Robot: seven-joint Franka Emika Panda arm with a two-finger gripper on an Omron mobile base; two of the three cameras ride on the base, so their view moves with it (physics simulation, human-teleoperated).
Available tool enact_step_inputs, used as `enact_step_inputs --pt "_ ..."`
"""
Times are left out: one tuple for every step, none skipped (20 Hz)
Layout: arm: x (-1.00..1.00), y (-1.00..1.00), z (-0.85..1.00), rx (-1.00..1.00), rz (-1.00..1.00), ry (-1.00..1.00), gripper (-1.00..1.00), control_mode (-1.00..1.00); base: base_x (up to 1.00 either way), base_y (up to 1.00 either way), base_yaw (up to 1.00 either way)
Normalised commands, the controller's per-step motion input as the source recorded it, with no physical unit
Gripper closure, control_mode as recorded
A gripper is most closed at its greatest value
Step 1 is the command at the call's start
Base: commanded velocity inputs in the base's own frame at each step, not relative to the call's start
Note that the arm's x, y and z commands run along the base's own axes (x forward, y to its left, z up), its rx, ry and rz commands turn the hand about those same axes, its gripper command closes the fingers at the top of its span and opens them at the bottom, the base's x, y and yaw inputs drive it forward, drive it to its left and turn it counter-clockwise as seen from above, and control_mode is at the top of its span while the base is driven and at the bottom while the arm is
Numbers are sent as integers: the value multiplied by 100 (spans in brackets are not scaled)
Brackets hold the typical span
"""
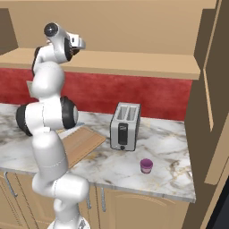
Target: Pick the bread, place it on the cutting board, pick the jam, place it on the counter, and close the cabinet.
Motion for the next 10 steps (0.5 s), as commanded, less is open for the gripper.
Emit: enact_step_inputs --pt "27 0 -2 0 0 0 -100 -100 0 0 0" --pt "26 0 -1 0 0 0 -100 -100 0 0 0" --pt "29 0 0 0 0 0 -100 -100 0 0 0" --pt "27 0 -1 0 0 0 -100 -100 0 0 0" --pt "26 0 -1 0 0 1 -100 -100 0 0 0" --pt "28 0 -1 0 0 1 -100 -100 0 0 0" --pt "26 0 -1 0 0 1 -100 -100 0 0 0" --pt "26 0 -1 0 0 1 -100 -100 0 0 0" --pt "24 0 0 0 0 2 -100 -100 0 0 0" --pt "22 0 0 0 0 2 -100 -100 0 0 0"
